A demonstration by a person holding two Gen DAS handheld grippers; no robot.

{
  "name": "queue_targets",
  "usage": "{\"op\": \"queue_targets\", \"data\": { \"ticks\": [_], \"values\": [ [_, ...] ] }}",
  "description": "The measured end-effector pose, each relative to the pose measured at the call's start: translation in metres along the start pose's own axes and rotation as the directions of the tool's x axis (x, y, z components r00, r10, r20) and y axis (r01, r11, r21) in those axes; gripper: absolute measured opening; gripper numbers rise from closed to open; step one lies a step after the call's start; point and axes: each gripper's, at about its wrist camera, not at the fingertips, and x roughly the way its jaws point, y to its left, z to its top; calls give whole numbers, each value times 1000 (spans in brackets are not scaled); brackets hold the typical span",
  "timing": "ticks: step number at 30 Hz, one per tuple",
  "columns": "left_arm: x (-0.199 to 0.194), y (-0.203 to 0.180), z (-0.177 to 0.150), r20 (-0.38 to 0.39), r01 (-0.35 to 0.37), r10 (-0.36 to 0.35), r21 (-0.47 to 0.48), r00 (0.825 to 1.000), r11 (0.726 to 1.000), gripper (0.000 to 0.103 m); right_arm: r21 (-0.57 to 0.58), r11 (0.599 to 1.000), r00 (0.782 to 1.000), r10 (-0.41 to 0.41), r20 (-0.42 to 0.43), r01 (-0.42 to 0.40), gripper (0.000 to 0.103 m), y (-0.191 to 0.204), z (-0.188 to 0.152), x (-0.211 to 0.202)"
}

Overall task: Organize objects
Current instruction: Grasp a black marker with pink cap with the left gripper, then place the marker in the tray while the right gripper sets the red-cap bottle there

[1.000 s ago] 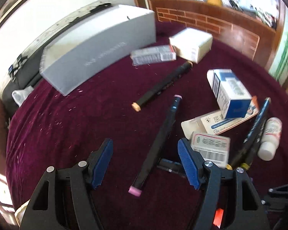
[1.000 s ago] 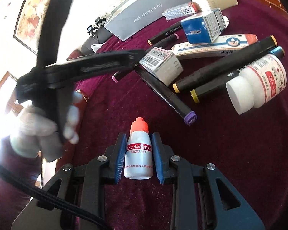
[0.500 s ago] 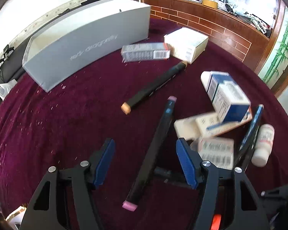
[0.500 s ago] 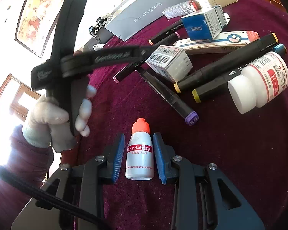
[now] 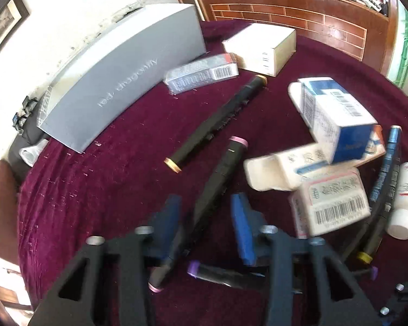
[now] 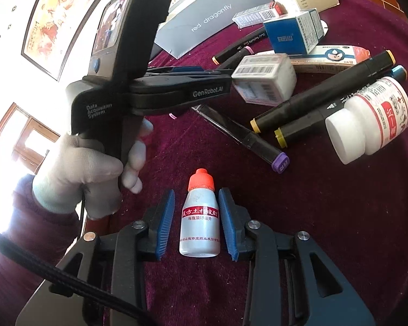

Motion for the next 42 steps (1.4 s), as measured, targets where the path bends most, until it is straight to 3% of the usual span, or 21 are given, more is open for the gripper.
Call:
{"op": "queue_targets", "data": {
  "ticks": [2, 7, 11, 16, 18, 22, 26, 28, 31, 34, 38, 42],
  "values": [
    [-4, 4, -5, -18, 2, -3, -24, 1000, 1000, 14, -1, 1000, 1000, -2, 1, 2, 31, 2, -1, 2],
    [-27, 31, -33, -1, 73, -74, -163, 997, 984, 12, -10, 1000, 1000, -13, 6, 13, 31, 7, -4, 7],
    [-71, 58, -68, 90, 128, -107, -282, 990, 951, 12, -34, 999, 999, -41, 12, 41, 31, 15, -7, 12],
    [-132, 83, -121, 226, 201, -122, -370, 967, 907, 13, -86, 989, 993, -120, 21, 121, 31, 27, -3, 20],
    [-148, 89, -140, 250, 214, -120, -392, 961, 895, 13, -129, 972, 981, -193, 23, 194, 31, 32, 12, 28],
    [-179, 108, -186, 283, 218, -93, -451, 955, 865, 13, -243, 893, 922, -387, 22, 380, 31, 45, 9, 24],
    [-191, 128, -231, 260, 161, -24, -521, 965, 838, 13, -305, 826, 873, -487, 37, 474, 27, 48, 4, 29],
    [-193, 138, -252, 247, 145, -3, -560, 969, 815, 13, -321, 811, 862, -505, 39, 489, 24, 51, -13, 13],
    [-197, 158, -285, 229, 114, 42, -626, 973, 771, 13, -292, 841, 882, -471, 15, 455, 24, 55, -9, 8],
    [-198, 176, -310, 216, 105, 59, -674, 975, 731, 13, -298, 853, 899, -436, 46, 428, 24, 73, -7, -5],
    [-192, 192, -326, 178, 71, 79, -701, 981, 710, 13, -323, 891, 946, -319, 51, 318, 25, 113, -2, -16],
    [-182, 207, -330, 146, 43, 89, -718, 985, 695, 13, -349, 922, 982, -189, -27, 168, 25, 154, 0, -2]
  ]
}}
